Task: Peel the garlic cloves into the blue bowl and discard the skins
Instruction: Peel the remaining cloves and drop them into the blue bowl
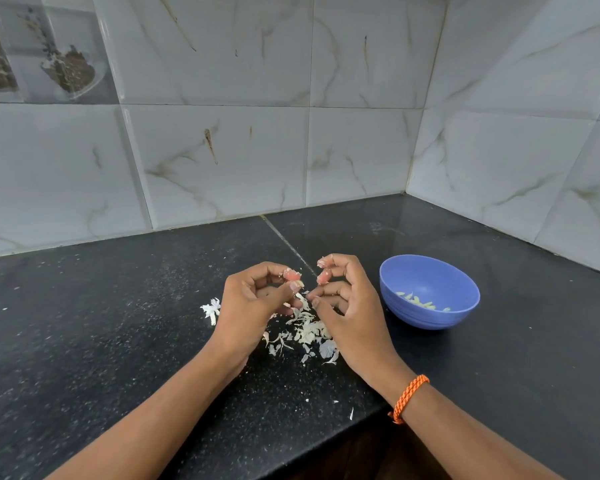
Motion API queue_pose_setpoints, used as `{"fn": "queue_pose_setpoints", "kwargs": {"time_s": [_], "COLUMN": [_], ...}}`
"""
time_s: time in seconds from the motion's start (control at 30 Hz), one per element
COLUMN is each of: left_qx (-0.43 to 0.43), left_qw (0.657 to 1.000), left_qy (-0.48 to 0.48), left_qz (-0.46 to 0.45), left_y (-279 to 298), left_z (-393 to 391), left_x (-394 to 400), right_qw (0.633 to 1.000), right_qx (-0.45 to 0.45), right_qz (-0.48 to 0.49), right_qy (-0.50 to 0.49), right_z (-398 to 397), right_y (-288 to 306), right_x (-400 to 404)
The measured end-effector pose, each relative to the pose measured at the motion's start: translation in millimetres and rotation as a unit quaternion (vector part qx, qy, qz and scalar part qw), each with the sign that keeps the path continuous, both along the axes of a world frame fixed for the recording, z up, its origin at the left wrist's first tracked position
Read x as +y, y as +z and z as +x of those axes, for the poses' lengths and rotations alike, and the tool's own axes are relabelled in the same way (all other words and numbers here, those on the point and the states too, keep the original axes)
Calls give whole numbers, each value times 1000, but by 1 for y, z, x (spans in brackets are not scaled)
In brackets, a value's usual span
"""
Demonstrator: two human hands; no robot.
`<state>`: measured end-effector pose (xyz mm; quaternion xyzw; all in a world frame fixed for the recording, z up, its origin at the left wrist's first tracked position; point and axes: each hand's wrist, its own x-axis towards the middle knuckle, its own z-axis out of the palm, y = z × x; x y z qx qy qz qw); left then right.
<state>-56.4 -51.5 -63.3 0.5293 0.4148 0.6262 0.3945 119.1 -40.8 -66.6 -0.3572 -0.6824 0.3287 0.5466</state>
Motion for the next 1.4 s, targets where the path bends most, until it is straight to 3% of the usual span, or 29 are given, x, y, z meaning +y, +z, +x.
{"fn": "queue_pose_setpoints", "kwargs": {"time_s": [0.53,1.4], "left_qx": [-10,-38], "left_qw": [1000,998], "left_qy": [-2,-28], "left_qz": [-24,-29], "left_y": [-3,-3], "left_z": [0,2], "left_x": [2,0], "right_qw": [993,994], "right_qx": [-88,-26], "right_qz": [66,101], "right_qy": [-45,-40], "right_z": [2,-6], "right_y": [0,7], "right_x": [3,-4]}}
